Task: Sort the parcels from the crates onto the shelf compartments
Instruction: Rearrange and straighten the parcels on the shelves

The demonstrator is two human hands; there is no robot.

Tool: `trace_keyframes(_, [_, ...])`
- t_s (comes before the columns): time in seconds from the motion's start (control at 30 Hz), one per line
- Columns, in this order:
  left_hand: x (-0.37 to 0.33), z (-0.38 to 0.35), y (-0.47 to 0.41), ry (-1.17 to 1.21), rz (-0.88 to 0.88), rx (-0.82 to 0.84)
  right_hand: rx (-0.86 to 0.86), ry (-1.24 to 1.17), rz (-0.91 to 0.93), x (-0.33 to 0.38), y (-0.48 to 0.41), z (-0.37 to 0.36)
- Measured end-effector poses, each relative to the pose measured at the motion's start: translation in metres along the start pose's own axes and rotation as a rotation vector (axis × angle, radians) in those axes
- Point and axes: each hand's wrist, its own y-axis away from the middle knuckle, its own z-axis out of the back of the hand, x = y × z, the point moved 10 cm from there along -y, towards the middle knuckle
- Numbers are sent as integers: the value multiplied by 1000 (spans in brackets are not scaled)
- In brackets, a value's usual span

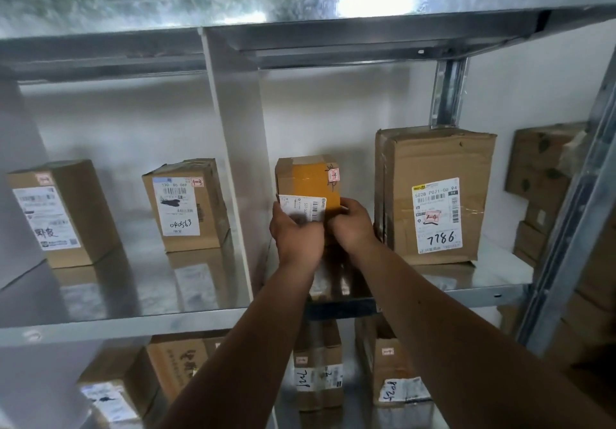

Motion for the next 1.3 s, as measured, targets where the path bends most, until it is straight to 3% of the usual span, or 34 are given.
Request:
trace_keyframes(0.17, [-6,2,16,52,-41,9,-98,-154,-59,6,50,19])
trace_keyframes(0.27, [-11,-13,46,145,-77,132,-79,-436,-91,2,91,25])
trace_keyframes(0.37, [-20,-26,79,246,-134,237,-119,-557,4,9,126,48])
trace_keyframes(0.6, [-22,-63,110,286,-177,406,-440,-448,165,13,158,135])
trace_keyframes(0.8, [-21,-97,118,208,-104,414,-522,-347,187,-6,145,195])
trace_keyframes(1.07, [-16,-137,123,79,-119,247,-389,-202,132,-19,98,244])
trace_keyframes(1.3, [-7,-144,125,14,-112,41,-136,-162,157,-29,67,236])
